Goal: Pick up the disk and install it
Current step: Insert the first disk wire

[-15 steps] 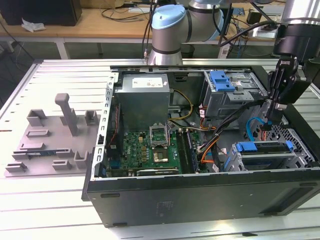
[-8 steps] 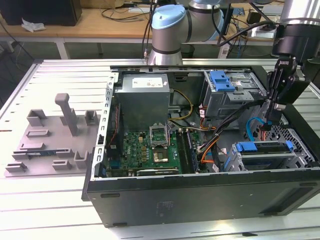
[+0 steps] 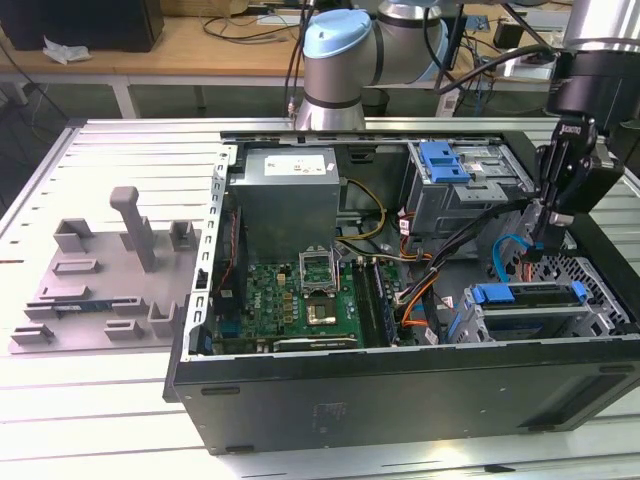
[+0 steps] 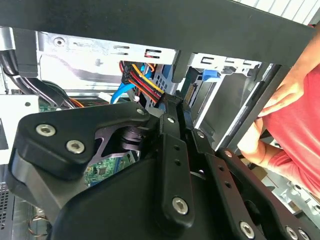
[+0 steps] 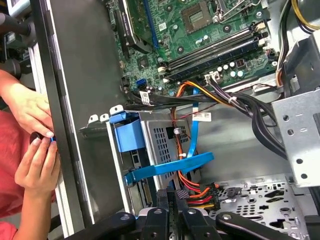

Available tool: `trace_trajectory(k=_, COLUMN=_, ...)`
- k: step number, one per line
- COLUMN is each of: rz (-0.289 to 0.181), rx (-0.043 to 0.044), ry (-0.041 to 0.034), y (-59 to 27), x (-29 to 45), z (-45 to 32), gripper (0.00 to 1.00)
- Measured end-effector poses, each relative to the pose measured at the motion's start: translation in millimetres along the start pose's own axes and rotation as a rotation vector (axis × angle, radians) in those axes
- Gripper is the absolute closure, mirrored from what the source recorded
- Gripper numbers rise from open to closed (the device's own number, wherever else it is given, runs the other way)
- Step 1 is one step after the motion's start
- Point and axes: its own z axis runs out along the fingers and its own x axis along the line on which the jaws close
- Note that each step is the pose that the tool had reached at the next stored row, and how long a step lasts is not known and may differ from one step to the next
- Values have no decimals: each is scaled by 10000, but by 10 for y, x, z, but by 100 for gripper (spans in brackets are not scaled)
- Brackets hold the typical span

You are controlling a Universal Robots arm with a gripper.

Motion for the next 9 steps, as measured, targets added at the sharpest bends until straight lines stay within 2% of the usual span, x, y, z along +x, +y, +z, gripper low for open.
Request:
trace_trajectory(k=3, rz=-25, rx=6, ry=-164, y=-4, x=40, z=-2, gripper=83)
trace_trajectory(k=9, rz=-50, rx=14, ry=-346, y=-11, x=110, z=-1, gripper=83)
